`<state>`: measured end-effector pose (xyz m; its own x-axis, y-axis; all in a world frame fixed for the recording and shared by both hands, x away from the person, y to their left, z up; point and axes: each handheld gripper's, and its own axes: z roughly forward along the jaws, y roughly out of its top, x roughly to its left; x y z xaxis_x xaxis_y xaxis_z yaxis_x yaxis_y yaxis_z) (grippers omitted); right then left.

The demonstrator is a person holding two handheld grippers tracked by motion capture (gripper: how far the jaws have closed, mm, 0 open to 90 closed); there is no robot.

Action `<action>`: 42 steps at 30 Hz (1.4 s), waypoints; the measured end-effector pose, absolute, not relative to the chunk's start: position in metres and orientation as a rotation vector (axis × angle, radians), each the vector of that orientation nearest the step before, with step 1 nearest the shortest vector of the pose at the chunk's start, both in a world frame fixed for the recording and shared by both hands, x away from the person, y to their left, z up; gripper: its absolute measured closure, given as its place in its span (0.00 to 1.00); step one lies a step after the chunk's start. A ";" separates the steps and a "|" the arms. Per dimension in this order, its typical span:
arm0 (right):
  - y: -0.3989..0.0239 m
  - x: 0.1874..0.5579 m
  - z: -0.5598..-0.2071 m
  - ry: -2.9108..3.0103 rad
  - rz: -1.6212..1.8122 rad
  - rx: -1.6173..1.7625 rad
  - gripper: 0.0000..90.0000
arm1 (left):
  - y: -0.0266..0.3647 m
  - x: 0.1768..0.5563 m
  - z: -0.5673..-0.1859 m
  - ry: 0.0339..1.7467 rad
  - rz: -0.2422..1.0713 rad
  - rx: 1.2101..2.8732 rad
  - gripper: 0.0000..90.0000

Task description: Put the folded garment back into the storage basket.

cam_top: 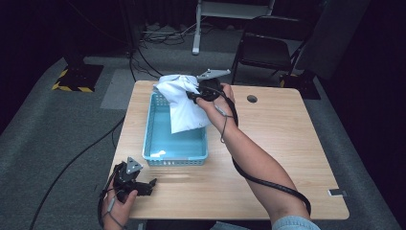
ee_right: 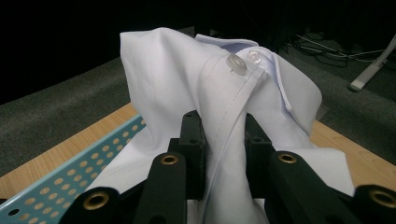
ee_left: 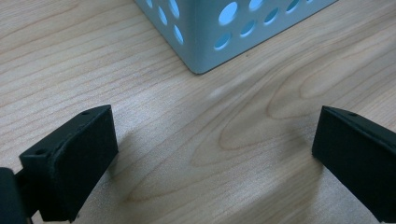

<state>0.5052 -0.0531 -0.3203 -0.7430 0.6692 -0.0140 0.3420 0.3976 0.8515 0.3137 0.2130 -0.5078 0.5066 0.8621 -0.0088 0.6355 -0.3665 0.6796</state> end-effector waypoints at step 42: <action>-0.026 0.492 -0.384 2.430 1.242 0.918 0.83 | 0.213 0.314 -0.508 1.220 0.468 2.122 0.00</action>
<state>0.4916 -0.0257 -0.3841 -0.7658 0.6410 0.0517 0.4172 0.4340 0.7985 0.3137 0.2129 -0.5079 0.5063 0.8623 -0.0088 0.6353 -0.3660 0.6800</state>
